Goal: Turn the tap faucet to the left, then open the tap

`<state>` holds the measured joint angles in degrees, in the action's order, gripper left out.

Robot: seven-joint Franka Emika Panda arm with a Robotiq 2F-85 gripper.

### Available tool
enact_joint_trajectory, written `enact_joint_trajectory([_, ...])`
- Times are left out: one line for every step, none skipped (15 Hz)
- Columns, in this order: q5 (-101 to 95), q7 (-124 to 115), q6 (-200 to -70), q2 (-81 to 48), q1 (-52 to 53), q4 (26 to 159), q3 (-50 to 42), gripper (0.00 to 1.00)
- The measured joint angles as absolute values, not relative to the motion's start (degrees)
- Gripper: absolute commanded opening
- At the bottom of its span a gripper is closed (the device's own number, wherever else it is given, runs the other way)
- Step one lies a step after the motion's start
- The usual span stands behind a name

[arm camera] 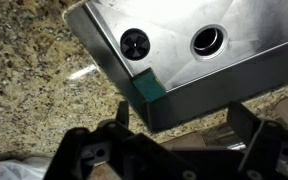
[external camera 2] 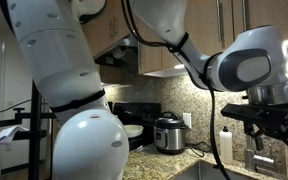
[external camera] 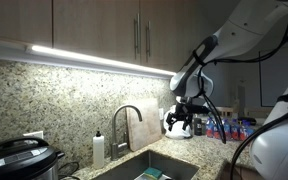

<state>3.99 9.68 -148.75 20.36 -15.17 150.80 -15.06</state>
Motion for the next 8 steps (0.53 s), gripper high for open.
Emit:
enact_joint_trajectory([4.0, 9.7, -148.8, 20.2, -15.2, 150.7, -15.0, 1.00])
enact_joint_trajectory([4.0, 9.7, -148.8, 20.1, -15.2, 150.7, -15.0, 1.00])
enact_joint_trajectory([4.0, 9.7, -148.7, 20.1, -15.1, 150.7, -15.1, 1.00])
enact_joint_trajectory([3.6, 8.9, -148.7, 20.1, -15.3, 150.7, -15.1, 1.00])
enact_joint_trajectory([2.3, 8.2, -148.8, 20.1, -15.8, 150.6, -15.0, 1.00])
enact_joint_trajectory([-0.1, 7.1, -148.8, 20.1, -16.8, 150.2, -14.9, 1.00])
enact_joint_trajectory([-3.3, 5.5, -148.8, 20.0, -18.2, 149.3, -14.6, 1.00])
enact_joint_trajectory([-6.8, 4.0, -148.7, 19.7, -19.8, 147.8, -14.3, 1.00])
